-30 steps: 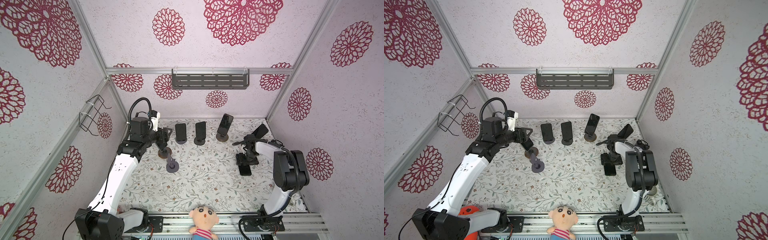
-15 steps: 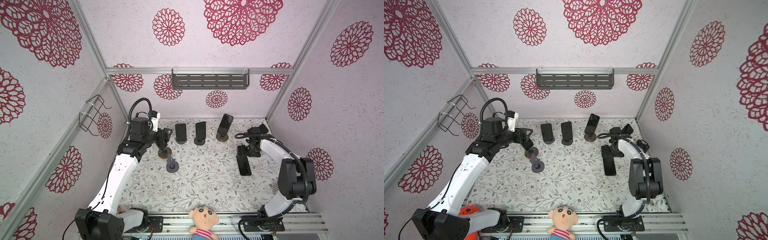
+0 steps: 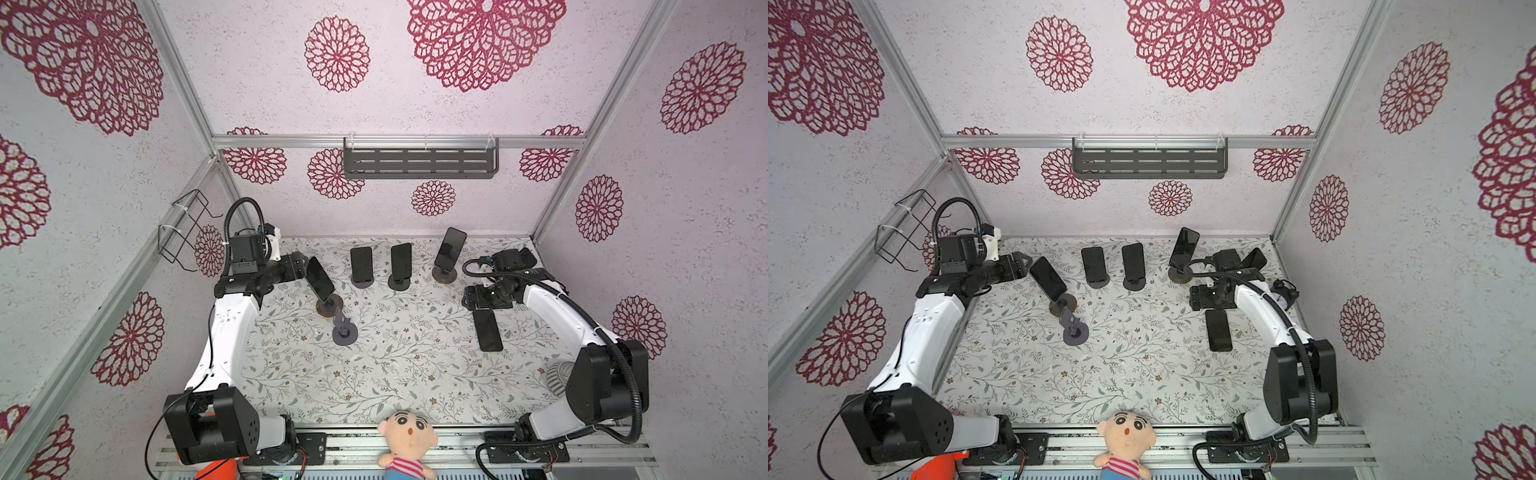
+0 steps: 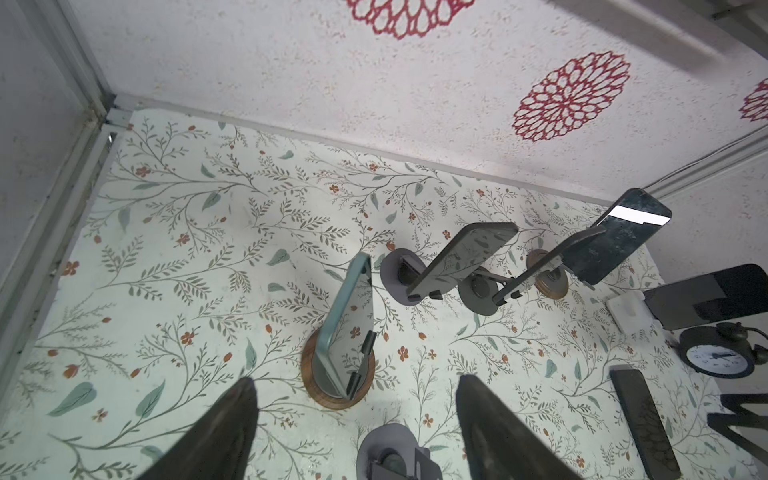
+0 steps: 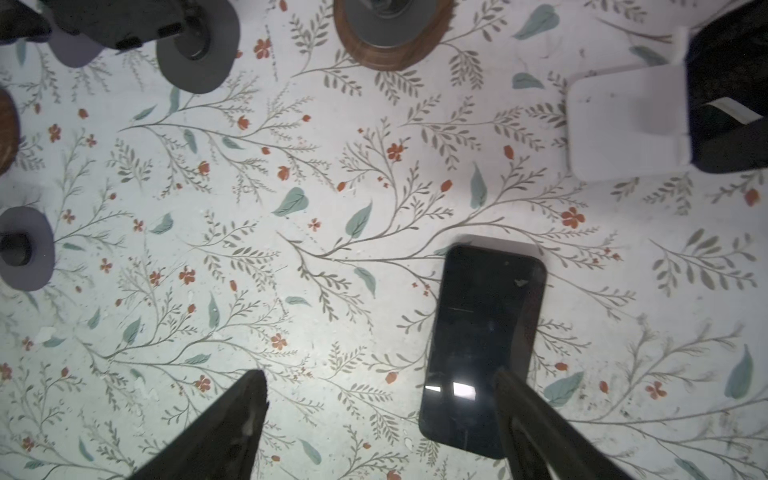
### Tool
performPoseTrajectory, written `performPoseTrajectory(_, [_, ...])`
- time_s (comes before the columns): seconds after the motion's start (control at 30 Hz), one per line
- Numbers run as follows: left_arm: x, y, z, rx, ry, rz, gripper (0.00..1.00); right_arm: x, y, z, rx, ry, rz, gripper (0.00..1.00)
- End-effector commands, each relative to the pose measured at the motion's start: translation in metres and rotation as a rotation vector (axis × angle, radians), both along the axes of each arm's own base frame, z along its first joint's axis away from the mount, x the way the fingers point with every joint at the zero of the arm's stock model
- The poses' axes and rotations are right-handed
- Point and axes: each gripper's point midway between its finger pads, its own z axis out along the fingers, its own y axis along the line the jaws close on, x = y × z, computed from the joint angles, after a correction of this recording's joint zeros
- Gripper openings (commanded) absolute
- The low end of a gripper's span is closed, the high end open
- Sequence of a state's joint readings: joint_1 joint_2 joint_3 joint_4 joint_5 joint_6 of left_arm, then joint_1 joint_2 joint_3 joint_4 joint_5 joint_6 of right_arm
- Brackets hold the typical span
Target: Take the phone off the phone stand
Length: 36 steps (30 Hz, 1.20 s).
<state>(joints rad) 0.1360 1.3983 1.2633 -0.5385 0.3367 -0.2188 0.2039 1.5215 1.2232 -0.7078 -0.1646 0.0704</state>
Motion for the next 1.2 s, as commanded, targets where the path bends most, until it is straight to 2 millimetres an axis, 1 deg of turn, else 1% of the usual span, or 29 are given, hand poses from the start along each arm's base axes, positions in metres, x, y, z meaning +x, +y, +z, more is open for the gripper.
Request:
performPoseTrajectory(0.0, [0.01, -0.007, -0.003, -0.062, 0.01, -0.05, 0.76, -0.006, 0.003, 0.017, 0.027, -0.04, 0.019, 0.88])
performPoseTrajectory(0.07, [0.014, -0.004, -0.015, -0.083, 0.049, -0.047, 0.74, -0.007, 0.003, 0.02, 0.029, -0.046, 0.024, 0.88])
performPoseTrajectory(0.17, [0.018, -0.001, -0.026, -0.116, 0.084, -0.045, 0.66, -0.009, 0.003, 0.021, 0.026, -0.054, 0.03, 0.88])
performPoseTrajectory(0.37, [0.022, 0.002, -0.036, -0.112, 0.098, -0.052, 0.61, -0.012, 0.002, 0.016, 0.02, -0.047, 0.036, 0.88])
performPoseTrajectory(0.5, [0.028, 0.002, -0.044, -0.148, 0.118, -0.065, 0.5, -0.011, 0.004, 0.015, 0.03, -0.045, 0.04, 0.87])
performPoseTrajectory(0.6, [0.03, -0.003, -0.046, -0.171, 0.121, -0.091, 0.45, -0.011, 0.003, 0.015, 0.022, -0.053, 0.048, 0.87])
performPoseTrajectory(0.97, [0.031, -0.002, -0.048, -0.174, 0.126, -0.094, 0.23, -0.012, 0.0, 0.0, -0.001, -0.013, 0.042, 0.88])
performPoseTrajectory(1.17, [0.03, -0.004, -0.05, -0.182, 0.133, -0.1, 0.12, -0.01, 0.0, 0.0, 0.002, -0.015, 0.039, 0.87])
